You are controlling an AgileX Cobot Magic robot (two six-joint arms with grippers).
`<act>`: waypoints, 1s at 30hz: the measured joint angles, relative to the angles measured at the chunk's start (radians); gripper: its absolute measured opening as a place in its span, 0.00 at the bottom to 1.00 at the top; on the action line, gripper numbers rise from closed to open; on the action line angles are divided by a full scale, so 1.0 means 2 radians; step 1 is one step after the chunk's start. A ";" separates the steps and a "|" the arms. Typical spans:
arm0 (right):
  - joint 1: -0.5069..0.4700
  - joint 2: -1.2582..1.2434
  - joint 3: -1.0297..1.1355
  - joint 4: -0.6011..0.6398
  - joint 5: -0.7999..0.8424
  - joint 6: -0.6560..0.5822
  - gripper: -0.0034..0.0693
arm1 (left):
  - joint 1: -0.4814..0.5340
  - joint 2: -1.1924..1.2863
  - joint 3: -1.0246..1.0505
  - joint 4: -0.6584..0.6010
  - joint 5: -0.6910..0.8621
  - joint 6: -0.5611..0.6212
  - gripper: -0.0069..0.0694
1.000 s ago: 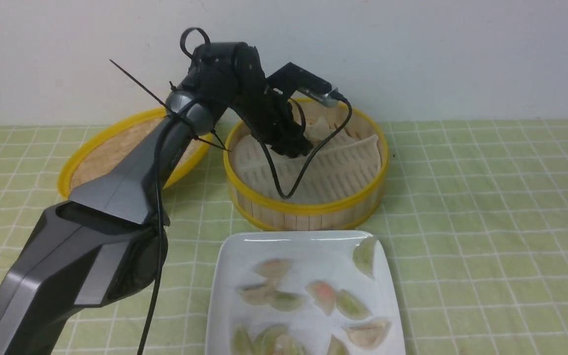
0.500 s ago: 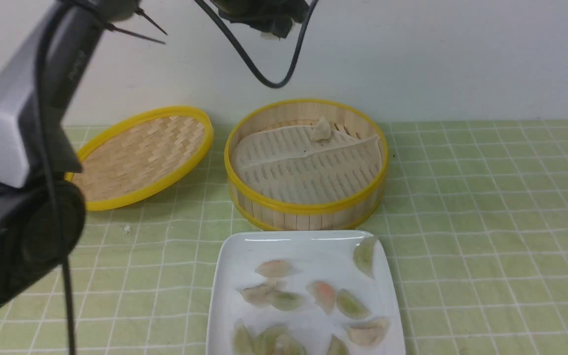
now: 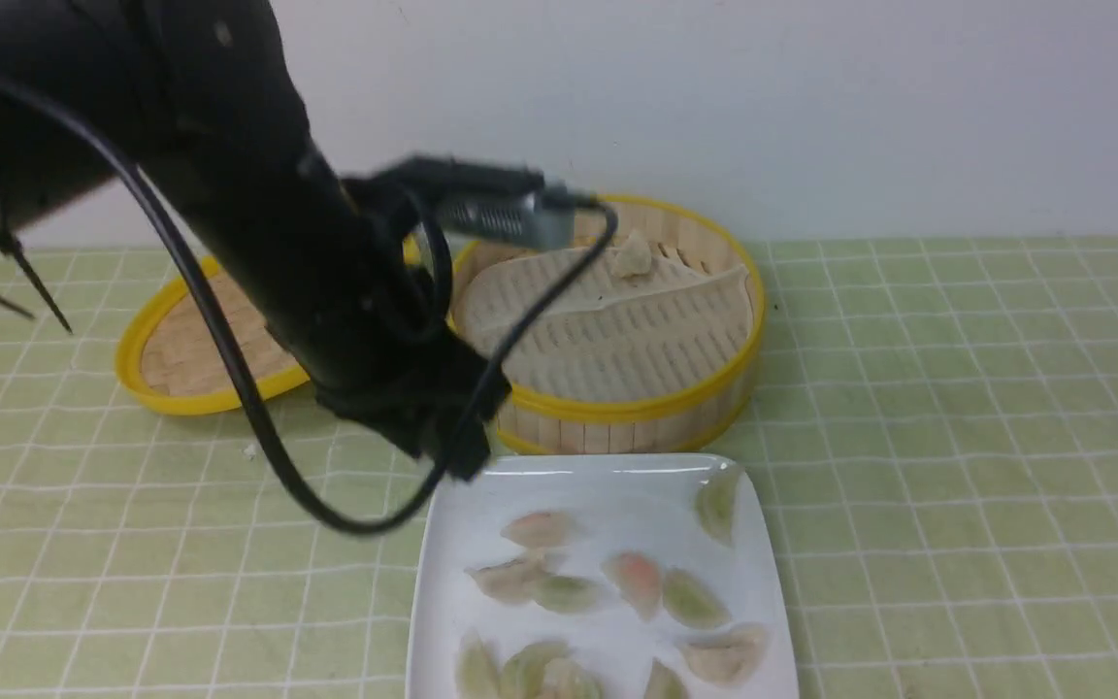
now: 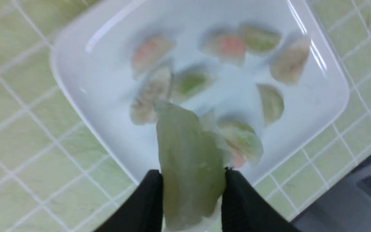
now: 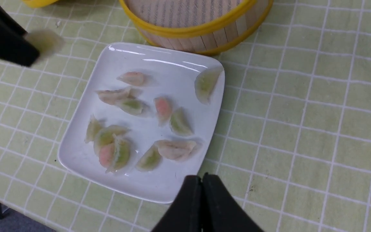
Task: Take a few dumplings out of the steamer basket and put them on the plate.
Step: Use the left arm to put the dumpling into the plate, then use the right arm to grab a dumpling from inside the steamer
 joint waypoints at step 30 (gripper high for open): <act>0.012 0.305 -0.272 0.000 0.001 -0.033 0.03 | -0.036 0.007 -0.046 0.040 -0.033 -0.033 0.27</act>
